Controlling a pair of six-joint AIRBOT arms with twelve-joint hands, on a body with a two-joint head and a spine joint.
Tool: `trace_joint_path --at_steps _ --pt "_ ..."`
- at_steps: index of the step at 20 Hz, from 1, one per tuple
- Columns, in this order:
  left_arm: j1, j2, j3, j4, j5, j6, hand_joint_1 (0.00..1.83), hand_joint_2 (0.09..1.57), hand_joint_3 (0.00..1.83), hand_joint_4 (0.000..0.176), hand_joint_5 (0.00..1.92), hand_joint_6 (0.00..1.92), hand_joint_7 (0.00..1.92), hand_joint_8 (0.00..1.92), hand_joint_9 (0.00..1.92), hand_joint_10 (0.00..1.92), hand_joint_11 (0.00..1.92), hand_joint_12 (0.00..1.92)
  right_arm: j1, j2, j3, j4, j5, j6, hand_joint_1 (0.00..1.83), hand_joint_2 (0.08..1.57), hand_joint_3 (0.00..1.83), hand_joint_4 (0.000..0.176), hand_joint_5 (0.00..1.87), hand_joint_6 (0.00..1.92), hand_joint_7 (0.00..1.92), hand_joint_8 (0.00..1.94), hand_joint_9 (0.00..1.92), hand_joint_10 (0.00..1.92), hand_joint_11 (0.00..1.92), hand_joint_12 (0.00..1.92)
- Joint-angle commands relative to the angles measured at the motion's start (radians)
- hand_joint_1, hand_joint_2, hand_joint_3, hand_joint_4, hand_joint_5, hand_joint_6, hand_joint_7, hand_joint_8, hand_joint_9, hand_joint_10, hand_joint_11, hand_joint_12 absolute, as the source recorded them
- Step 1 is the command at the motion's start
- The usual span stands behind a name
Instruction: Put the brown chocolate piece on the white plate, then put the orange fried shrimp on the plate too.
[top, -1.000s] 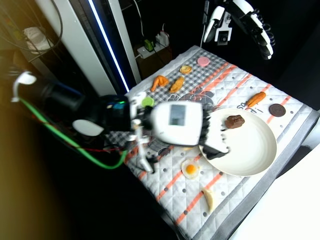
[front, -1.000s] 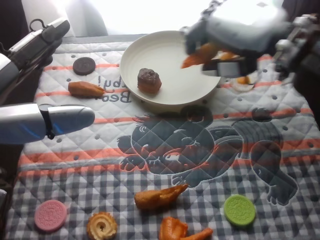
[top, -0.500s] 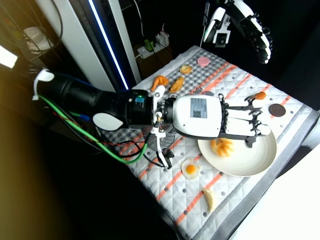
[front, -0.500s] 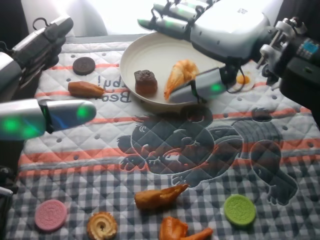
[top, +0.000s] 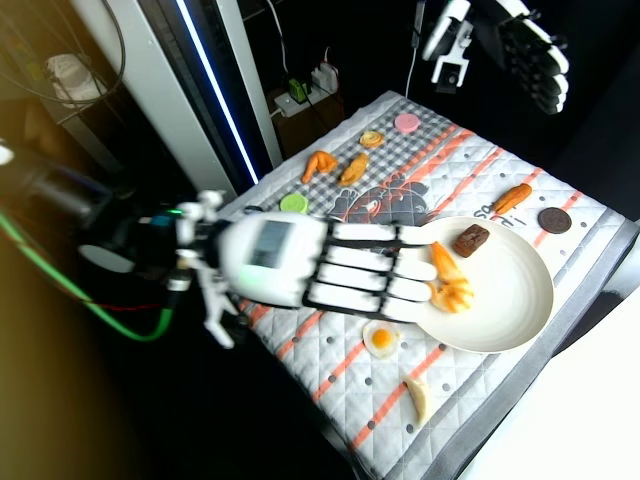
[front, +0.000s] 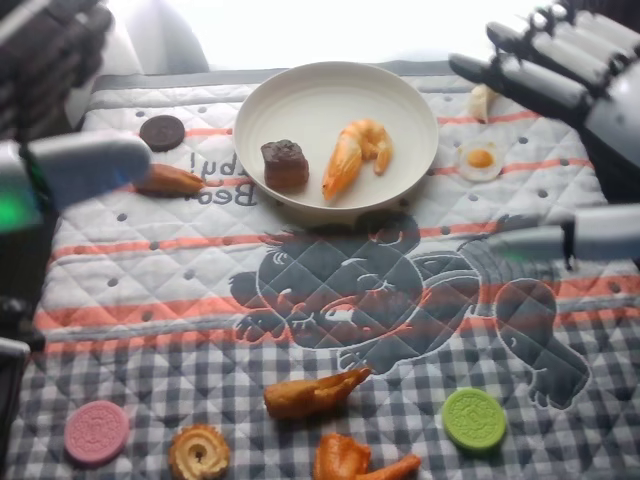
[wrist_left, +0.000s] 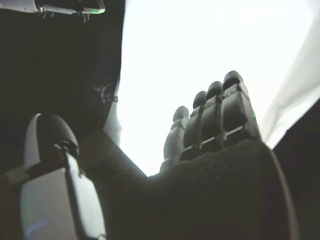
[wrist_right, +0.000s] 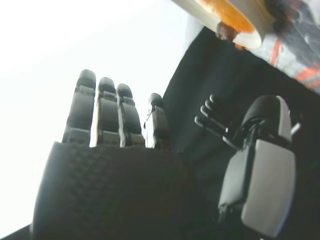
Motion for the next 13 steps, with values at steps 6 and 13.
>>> trace_joint_path --at_steps 6,13 --pt "0.057 0.01 -0.007 -0.004 -0.383 -0.122 0.69 0.81 0.0 0.155 0.02 0.0 0.14 0.0 0.18 0.01 0.01 0.38 -0.213 0.086 -0.086 0.083 0.468 0.101 0.58 0.93 0.0 0.126 0.0 0.0 0.13 0.01 0.12 0.01 0.02 0.01" --pt "0.069 0.012 -0.012 0.039 -0.511 -0.162 0.36 1.15 0.03 0.057 0.0 0.0 0.09 0.0 0.22 0.0 0.0 0.71 -0.305 0.134 -0.142 0.087 0.664 0.09 0.71 1.03 0.0 0.103 0.06 0.02 0.18 0.0 0.11 0.0 0.01 0.0"
